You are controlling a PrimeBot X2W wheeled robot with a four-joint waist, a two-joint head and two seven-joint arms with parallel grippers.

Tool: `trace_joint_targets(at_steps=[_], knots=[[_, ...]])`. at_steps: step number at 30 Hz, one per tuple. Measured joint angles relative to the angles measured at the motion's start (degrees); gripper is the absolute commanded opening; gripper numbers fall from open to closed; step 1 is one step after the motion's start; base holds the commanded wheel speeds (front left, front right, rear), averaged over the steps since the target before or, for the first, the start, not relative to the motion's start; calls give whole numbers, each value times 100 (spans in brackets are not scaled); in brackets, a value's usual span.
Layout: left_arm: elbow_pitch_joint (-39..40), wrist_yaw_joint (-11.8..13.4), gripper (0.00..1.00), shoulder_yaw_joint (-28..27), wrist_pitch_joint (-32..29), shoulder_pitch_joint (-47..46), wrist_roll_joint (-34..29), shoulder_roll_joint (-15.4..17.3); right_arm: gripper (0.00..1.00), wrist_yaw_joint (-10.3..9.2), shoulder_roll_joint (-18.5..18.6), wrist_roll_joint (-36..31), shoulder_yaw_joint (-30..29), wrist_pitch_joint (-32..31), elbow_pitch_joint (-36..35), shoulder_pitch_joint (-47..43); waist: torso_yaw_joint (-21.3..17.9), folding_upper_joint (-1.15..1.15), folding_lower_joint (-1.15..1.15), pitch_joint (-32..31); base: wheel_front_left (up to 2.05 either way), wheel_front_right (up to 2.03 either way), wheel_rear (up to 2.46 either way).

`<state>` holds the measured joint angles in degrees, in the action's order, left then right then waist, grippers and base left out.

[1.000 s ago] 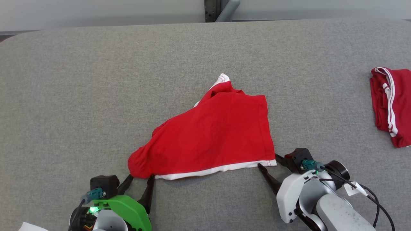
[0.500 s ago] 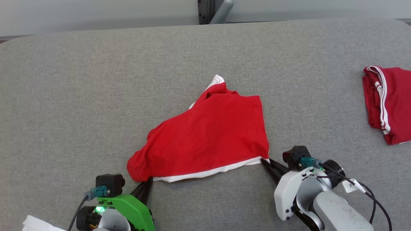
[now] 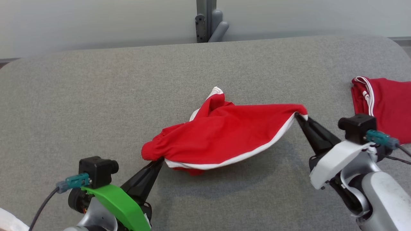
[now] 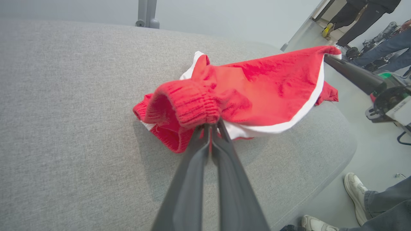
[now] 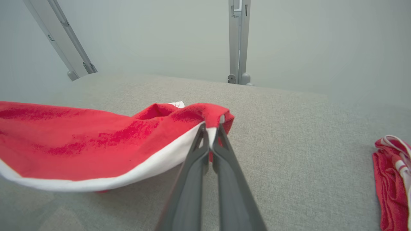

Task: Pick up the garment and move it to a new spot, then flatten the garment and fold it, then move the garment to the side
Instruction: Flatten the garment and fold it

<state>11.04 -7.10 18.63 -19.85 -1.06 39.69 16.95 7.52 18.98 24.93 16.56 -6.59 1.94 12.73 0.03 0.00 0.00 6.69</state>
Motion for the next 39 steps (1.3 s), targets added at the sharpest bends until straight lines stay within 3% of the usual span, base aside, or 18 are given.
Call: trace_joint_targets(at_steps=[10,17,22,27,31,34,39], knots=[[1862,267,0,-256,-1025,-296,773,250,0,-2,208,303,-1005,-706,-2108,-116,-144,0,0,-278,0,0,0],[1815,527,0,-591,-2053,-2186,1095,572,0,-2,558,353,-1523,-1488,-2632,1217,-216,0,0,7,0,0,0],[801,532,0,-601,-2437,-4049,947,615,0,-1,539,396,-1521,-1809,-1945,2650,-242,0,0,487,0,0,0],[-495,407,0,-481,-2373,-5888,435,543,0,3,192,-166,-1513,-1700,-787,4362,-216,0,0,1155,0,0,0],[-1689,347,0,-361,-1768,-7258,-194,337,0,3,-263,-779,-1468,-1207,205,5732,-184,0,0,1741,0,0,0],[-2526,249,0,-260,-923,-8135,-759,245,0,4,-570,-1209,-1448,-594,901,6612,-160,0,1,2163,0,0,0],[-3649,143,0,-33,437,-8602,-1218,31,0,2,-843,-1499,-1337,482,1856,7106,-120,0,1,2764,0,0,0]])
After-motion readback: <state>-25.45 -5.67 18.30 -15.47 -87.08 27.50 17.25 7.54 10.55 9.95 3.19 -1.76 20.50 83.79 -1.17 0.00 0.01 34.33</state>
